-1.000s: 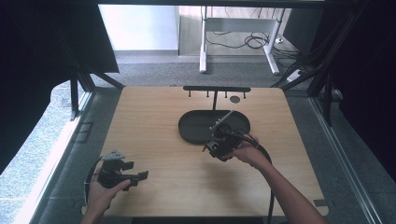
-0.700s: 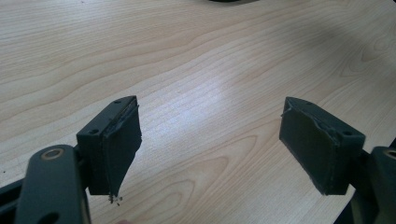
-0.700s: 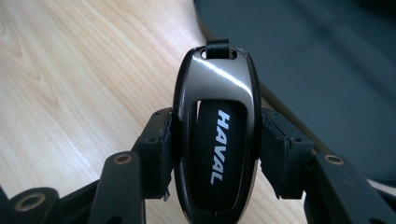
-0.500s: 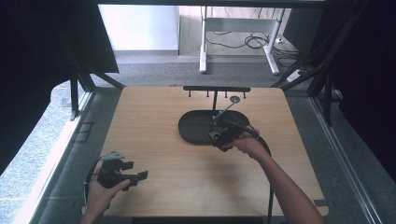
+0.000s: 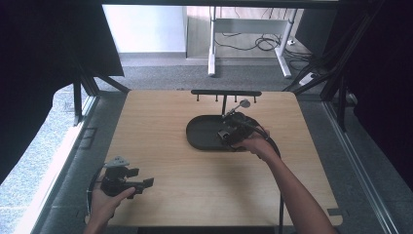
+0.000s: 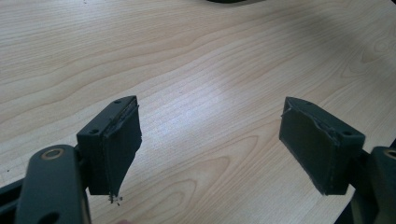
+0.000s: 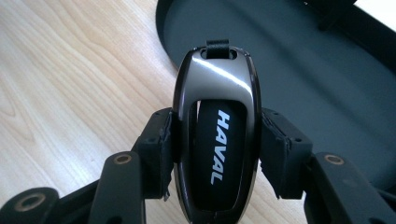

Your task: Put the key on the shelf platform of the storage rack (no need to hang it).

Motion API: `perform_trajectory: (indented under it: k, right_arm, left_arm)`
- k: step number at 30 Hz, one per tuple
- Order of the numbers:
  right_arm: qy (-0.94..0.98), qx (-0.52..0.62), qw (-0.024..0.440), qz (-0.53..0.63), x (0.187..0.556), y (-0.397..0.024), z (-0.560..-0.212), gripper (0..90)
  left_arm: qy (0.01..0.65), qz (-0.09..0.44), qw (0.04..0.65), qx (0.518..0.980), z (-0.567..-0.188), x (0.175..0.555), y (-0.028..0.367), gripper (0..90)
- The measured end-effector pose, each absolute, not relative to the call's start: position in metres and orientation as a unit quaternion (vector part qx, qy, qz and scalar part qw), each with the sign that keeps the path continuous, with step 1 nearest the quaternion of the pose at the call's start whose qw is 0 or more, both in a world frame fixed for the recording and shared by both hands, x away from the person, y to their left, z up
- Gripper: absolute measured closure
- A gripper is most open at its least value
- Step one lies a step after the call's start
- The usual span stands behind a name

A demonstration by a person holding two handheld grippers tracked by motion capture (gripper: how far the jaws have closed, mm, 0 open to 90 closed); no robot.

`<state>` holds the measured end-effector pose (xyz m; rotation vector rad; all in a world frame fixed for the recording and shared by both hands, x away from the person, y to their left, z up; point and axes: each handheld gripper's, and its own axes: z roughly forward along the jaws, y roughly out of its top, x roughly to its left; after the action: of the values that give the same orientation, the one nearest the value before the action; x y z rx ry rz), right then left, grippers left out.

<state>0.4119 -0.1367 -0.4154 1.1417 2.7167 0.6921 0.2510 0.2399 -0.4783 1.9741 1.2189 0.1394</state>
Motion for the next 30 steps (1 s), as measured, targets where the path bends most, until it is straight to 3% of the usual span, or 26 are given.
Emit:
perform_trajectory:
  k: [30]
  right_arm:
    - [0.882, 0.413, 0.094, 0.207, 0.452, -0.129, -0.440, 49.7]
  left_arm:
    - [0.481, 0.053, 0.395, 0.781, -0.479, 0.252, 0.241, 21.0]
